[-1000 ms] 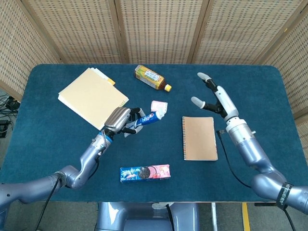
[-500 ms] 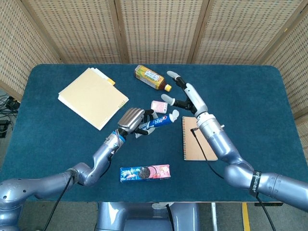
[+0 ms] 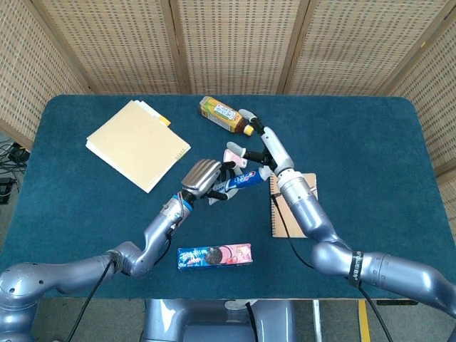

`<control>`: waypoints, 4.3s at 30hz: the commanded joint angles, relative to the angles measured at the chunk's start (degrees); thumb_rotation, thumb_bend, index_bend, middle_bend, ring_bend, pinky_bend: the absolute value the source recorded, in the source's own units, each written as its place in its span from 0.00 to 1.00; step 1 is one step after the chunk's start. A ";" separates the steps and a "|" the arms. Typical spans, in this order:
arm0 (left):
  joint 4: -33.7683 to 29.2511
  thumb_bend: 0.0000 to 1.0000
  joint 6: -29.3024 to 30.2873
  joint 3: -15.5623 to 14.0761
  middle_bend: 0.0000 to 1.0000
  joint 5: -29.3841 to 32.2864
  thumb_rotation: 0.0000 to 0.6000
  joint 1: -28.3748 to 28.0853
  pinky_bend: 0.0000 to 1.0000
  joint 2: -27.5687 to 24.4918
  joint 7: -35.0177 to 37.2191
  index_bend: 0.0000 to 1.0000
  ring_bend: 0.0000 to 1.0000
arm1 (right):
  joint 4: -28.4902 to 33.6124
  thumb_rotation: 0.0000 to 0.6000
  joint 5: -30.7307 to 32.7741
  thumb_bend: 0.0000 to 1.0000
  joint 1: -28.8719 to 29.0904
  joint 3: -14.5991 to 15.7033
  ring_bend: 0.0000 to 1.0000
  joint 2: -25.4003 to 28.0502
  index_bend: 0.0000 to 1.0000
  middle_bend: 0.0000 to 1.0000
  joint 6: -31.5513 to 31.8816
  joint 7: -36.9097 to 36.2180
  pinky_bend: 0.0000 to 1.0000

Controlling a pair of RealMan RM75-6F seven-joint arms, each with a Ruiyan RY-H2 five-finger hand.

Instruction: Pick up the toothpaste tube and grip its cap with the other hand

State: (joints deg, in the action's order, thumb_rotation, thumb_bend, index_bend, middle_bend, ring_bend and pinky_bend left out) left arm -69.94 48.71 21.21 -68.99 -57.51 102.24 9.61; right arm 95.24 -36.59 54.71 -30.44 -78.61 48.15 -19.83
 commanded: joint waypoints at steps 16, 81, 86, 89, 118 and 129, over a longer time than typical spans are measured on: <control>-0.60 0.61 -0.19 -0.04 0.62 2.91 1.00 -0.72 0.53 0.19 -2.60 0.71 0.57 | 0.28 0.24 0.87 0.00 -0.84 -1.72 0.00 0.82 0.00 0.00 -0.17 0.79 0.00; -4.49 0.61 3.90 3.17 0.62 4.66 1.00 -2.00 0.53 1.82 -0.64 0.71 0.57 | -0.42 0.23 -0.34 0.00 -5.90 -5.11 0.00 -0.27 0.00 0.00 -4.84 -9.69 0.00; -4.47 0.61 4.18 3.58 0.62 5.13 1.00 -2.13 0.53 2.25 -0.62 0.71 0.57 | -0.45 0.24 1.11 0.00 -6.16 -6.30 0.00 -0.05 0.00 0.00 -5.92 -11.65 0.00; -4.51 0.61 4.29 3.78 0.62 5.32 1.00 -2.17 0.53 2.33 -0.58 0.71 0.57 | -0.62 0.24 1.36 0.00 -6.21 -6.30 0.00 0.01 0.00 0.00 -5.90 -11.69 0.00; -2.77 0.06 -1.00 -15.99 0.02 -5.35 1.00 10.26 0.14 -13.92 -0.89 0.03 0.05 | -2.46 0.21 -22.54 0.00 -24.96 5.43 0.00 15.14 0.00 0.00 -2.89 -10.89 0.00; -14.91 0.00 17.13 -14.56 0.00 -4.51 1.00 21.31 0.00 -25.27 -6.35 0.00 0.00 | -9.49 0.83 -40.30 0.00 -33.58 15.20 0.00 14.87 0.00 0.00 16.09 0.52 0.00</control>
State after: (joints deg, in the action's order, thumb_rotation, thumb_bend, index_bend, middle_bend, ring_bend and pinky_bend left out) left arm -80.43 59.59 6.14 -74.13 -40.72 81.24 6.39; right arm 88.01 -72.56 24.12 -18.33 -63.69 59.01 -23.54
